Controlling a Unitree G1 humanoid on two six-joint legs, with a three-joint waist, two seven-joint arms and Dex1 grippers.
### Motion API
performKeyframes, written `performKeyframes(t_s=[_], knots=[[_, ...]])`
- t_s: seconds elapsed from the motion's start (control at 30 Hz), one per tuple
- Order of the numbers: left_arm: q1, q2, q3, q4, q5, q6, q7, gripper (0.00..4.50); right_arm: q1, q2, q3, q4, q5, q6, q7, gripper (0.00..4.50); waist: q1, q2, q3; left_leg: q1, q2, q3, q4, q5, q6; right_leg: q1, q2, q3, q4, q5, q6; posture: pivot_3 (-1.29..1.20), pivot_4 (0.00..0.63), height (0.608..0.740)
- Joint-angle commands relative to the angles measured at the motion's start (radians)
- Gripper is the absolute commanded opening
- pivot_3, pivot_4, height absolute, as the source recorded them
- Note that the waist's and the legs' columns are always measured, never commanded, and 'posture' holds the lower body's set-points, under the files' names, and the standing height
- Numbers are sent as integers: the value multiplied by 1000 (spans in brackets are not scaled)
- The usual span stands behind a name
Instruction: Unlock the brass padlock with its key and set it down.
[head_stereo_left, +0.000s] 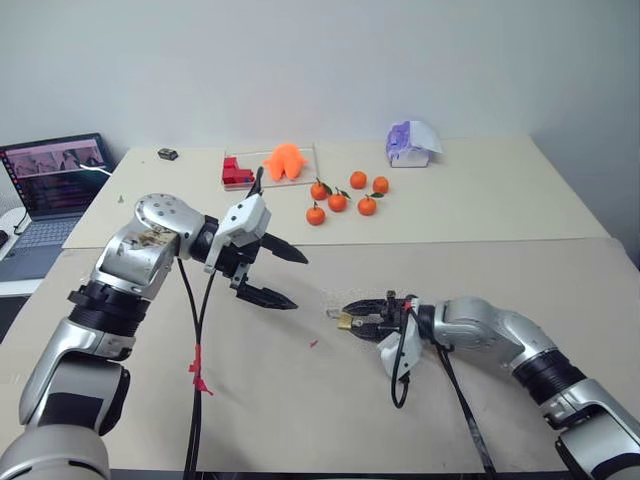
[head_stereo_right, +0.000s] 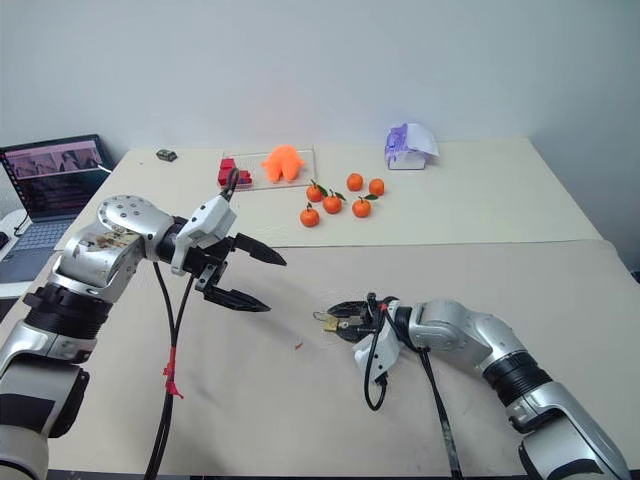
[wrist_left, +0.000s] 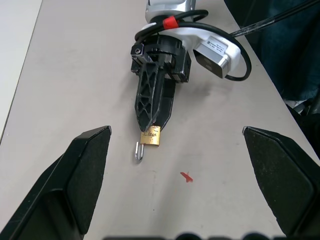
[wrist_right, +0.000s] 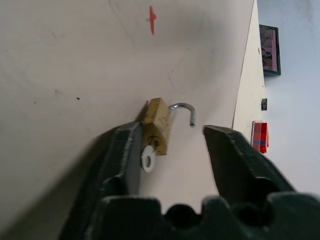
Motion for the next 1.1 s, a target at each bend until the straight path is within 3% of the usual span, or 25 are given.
performKeyframes(t_s=[0.03, 0.07, 0.27, 0.4, 0.47, 0.53, 0.63, 0.73, 0.93, 1.1], knots=[[-2, -8, 33, 5, 7, -11, 3, 4500, 23, -62, -44, -10, 8, -15, 8, 4209, 2, 0, 0, 0, 0, 0, 0, 0, 0, 0, 0, 0, 0, 0, 0, 0, 150, 726], [-3, -14, 33, 8, 7, -10, 2, 4500, 30, -91, -60, -3, 8, -18, 3, 4449, 3, 0, 0, 0, 0, 0, 0, 0, 0, 0, 0, 0, 0, 0, 0, 0, 150, 726], [-4, -43, 43, 21, 2, 1, 7, 4500, 99, -222, -130, -24, 100, 4, 53, 4449, 6, -1, 0, -1, -1, 0, 0, 0, 0, 0, -2, 1, -1, 0, 1, 0, 150, 726], [7, -60, 83, 14, -20, 15, 40, 4500, 193, -244, -208, -196, 577, 453, 341, 4449, 2, -5, 3, 0, -1, 0, 0, 0, 0, 2, -1, 1, -1, -1, 0, 0, 150, 726], [28, -62, 111, -7, -29, 19, 61, 4500, 218, -280, -276, -375, 909, 835, 440, 4449, -5, -5, 4, -2, -1, 0, -1, 0, 0, 4, -1, 1, 0, -1, 0, 0, 150, 726], [57, -62, 140, -42, -38, 10, 77, 4500, 222, -311, -337, -527, 1156, 1106, 487, 4449, -9, -2, 5, -3, -1, 0, 0, 0, -1, 4, -1, 3, 0, -1, 0, 0, 150, 726], [104, -58, 161, -94, -15, -17, 137, 4500, 217, -331, -415, -681, 1386, 1326, 468, 4449, -9, -3, 6, -2, 1, -1, -1, 0, 0, 5, 1, 1, 1, -1, 0, 0, 150, 726], [144, -33, 173, -110, 14, -55, 158, 4500, 232, -346, -485, -756, 1473, 1451, 439, 4449, 0, -3, 6, -1, 1, -2, -2, 0, 0, 5, 1, -1, 0, -5, 8, 0, 150, 726], [161, -16, 239, -174, -46, 48, 229, 4500, 314, -341, -589, -796, 1436, 1498, 392, 4449, 7, -3, 6, -2, 0, -2, -1, 0, 0, 1, -1, -2, -2, -6, 9, 0, 150, 726], [188, -29, 252, -216, -74, 92, 272, 4500, 291, -289, -597, -772, 1442, 1544, 350, 4449, 7, -3, 6, -4, 1, -2, -2, -2, 2, 0, -1, -3, -3, -6, 9, 0, 150, 726]])
